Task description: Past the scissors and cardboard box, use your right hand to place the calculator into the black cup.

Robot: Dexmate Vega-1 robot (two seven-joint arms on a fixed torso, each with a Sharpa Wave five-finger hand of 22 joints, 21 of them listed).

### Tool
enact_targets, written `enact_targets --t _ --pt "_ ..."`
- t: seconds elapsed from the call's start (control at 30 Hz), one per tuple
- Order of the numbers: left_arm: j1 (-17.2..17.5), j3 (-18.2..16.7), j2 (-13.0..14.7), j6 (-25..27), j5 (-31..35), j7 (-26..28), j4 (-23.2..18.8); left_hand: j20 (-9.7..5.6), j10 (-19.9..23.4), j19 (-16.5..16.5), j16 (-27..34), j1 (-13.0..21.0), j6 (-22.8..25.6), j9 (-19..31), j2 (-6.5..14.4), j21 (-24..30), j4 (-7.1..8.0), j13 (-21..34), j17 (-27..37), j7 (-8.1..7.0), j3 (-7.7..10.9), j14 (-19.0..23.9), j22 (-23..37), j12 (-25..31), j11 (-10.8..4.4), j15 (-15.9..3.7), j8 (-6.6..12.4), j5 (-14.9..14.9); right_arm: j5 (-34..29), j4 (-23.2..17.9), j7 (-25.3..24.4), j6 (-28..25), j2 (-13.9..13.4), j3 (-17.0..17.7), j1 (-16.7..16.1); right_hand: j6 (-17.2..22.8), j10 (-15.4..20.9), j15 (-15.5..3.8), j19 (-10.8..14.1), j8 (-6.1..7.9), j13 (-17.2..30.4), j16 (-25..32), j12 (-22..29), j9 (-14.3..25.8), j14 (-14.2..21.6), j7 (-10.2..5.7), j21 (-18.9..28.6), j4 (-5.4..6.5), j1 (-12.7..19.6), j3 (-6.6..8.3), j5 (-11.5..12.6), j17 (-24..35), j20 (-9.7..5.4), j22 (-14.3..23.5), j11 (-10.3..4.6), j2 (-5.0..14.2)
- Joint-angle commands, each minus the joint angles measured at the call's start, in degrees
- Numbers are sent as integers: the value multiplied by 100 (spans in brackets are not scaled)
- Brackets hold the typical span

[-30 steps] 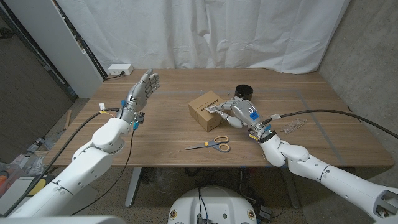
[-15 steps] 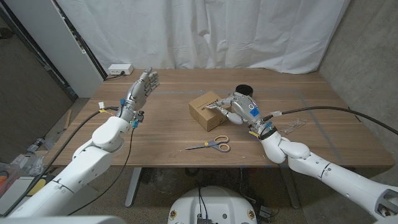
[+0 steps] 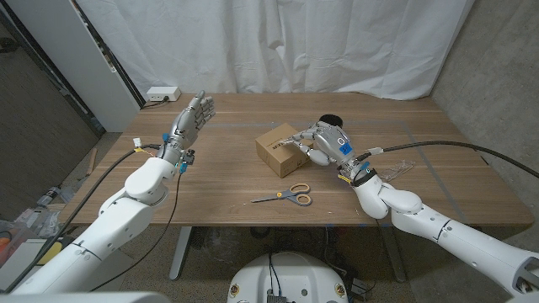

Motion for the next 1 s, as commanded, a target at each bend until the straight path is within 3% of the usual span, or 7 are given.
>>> enact_targets --t 0.03,0.67,1.0 --pt "-2 -16 -6 -33 -3 23 10 20 12 -9 4 57 36 8 19 1 -4 19 27 -4 -15 27 30 1 14 -1 -2 -17 21 -311 233 -161 -123 157 -155 377 45 -496 -14 54 8 27 5 561 64 -141 49 -10 9 62 26 18 -878 -4 -18 -26" --pt "1 -8 3 -30 -35 -14 -2 20 7 -9 5 67 34 8 26 2 -3 19 27 -3 -32 30 29 -1 -8 2 -3 -15 60 -633 431 -246 -240 440 -256 385 31 -495 -23 29 14 20 4 599 90 -140 98 -8 -36 91 21 9 -875 -8 -23 -26" --pt "175 -208 123 26 4 84 -201 19 13 -10 5 71 37 8 30 2 -1 19 27 0 -42 29 30 1 6 -1 -1 -15 119 -713 547 -278 -274 567 -248 376 25 -497 -20 10 14 18 3 599 120 -140 115 -19 -61 126 22 8 -871 -13 -25 -30"
